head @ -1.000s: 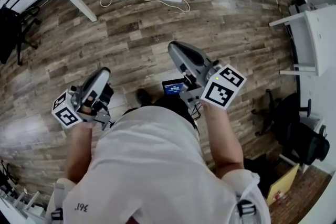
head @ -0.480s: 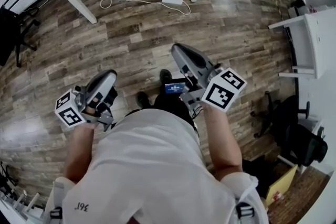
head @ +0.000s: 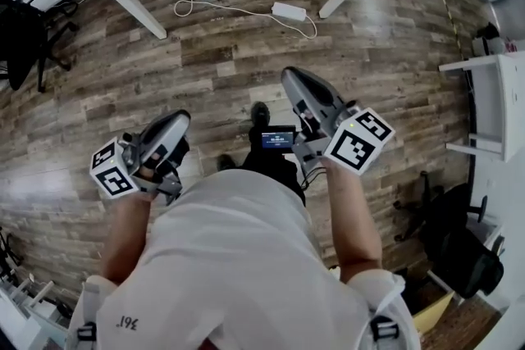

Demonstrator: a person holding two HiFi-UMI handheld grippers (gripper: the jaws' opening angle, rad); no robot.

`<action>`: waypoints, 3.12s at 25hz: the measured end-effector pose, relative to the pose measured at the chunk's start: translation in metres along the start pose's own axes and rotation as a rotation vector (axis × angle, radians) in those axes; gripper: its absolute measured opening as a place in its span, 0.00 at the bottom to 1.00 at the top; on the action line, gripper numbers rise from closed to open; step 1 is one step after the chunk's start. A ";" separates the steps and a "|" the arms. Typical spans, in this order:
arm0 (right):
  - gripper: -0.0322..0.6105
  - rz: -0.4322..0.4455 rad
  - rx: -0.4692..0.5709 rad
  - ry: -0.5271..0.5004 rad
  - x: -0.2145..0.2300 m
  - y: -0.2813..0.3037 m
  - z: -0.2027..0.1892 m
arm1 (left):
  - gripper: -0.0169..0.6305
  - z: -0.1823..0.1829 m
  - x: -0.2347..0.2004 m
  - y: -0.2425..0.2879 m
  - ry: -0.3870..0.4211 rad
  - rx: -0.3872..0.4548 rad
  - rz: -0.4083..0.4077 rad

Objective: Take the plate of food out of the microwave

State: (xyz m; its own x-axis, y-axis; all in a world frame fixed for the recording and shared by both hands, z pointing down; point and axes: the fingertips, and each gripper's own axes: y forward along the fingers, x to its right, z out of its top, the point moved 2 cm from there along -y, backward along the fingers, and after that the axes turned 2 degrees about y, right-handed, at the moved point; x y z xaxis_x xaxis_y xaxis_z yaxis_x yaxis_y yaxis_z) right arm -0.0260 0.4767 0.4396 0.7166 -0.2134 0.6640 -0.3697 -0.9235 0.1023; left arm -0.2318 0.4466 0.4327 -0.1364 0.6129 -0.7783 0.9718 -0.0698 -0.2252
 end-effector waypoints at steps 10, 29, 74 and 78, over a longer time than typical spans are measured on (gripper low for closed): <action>0.04 0.090 -0.064 -0.015 0.082 0.055 0.084 | 0.04 0.047 -0.047 0.107 0.050 0.025 0.067; 0.04 0.117 -0.164 -0.093 0.171 0.106 0.143 | 0.04 0.098 -0.117 0.198 0.108 0.103 0.210; 0.04 -0.058 -0.474 -0.679 0.234 0.517 0.190 | 0.10 0.374 -0.388 0.193 0.253 -0.005 0.469; 0.04 0.011 -0.538 -0.723 0.254 0.538 0.196 | 0.10 0.389 -0.401 0.199 0.254 0.080 0.552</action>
State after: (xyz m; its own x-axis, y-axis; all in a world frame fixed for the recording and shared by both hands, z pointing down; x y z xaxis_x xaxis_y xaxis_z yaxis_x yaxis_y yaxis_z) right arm 0.0727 -0.1372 0.5182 0.8412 -0.5376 0.0575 -0.4754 -0.6848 0.5523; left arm -0.0589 -0.1196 0.4723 0.4430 0.6372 -0.6307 0.8670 -0.4836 0.1204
